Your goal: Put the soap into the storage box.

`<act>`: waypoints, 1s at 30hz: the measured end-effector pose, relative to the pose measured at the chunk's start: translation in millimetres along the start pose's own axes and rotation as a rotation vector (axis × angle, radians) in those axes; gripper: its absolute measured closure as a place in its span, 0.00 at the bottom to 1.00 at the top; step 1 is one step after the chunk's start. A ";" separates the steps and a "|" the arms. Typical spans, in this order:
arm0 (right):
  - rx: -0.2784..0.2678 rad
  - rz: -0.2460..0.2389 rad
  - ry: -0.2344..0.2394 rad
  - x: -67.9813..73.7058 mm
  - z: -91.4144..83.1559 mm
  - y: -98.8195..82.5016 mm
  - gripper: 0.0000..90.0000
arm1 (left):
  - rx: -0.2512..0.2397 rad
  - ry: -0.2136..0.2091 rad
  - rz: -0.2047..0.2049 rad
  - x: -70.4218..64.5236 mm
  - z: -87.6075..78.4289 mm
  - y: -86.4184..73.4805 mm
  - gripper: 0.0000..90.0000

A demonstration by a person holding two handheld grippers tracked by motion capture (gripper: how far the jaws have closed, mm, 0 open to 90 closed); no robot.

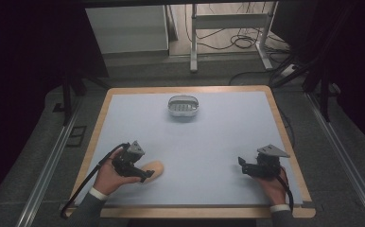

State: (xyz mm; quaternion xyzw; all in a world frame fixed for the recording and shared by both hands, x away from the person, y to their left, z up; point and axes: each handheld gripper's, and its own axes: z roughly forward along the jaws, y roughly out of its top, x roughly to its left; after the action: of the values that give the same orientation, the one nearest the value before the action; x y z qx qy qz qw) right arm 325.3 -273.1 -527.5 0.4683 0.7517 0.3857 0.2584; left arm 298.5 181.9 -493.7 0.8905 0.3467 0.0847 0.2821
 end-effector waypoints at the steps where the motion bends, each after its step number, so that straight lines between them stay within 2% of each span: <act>1: 0.001 -0.001 -0.001 0.1 0.0 0.0 0.09 | 0.006 -0.006 0.002 -1.3 2.2 0.2 0.21; 14: 0.000 0.001 -0.001 0.0 0.0 0.0 0.09 | 0.049 -0.023 0.007 -3.5 14.3 1.0 0.23; 21: 0.001 0.004 -0.002 -0.3 0.2 0.0 0.09 | 0.101 -0.029 0.012 -4.0 28.0 1.2 0.26; 27: 0.002 0.004 -0.002 -0.4 0.3 0.1 0.09 | 0.113 -0.031 0.015 -4.3 32.0 1.2 0.29; 30: 0.003 0.006 -0.003 -0.4 0.4 0.1 0.09 | 0.111 -0.023 0.017 -5.5 31.9 1.1 0.34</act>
State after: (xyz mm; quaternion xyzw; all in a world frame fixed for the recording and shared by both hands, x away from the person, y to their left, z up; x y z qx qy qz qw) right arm 325.8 -273.4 -527.7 0.4715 0.7506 0.3846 0.2578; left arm 306.1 163.4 -519.2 0.9087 0.3398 0.0576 0.2357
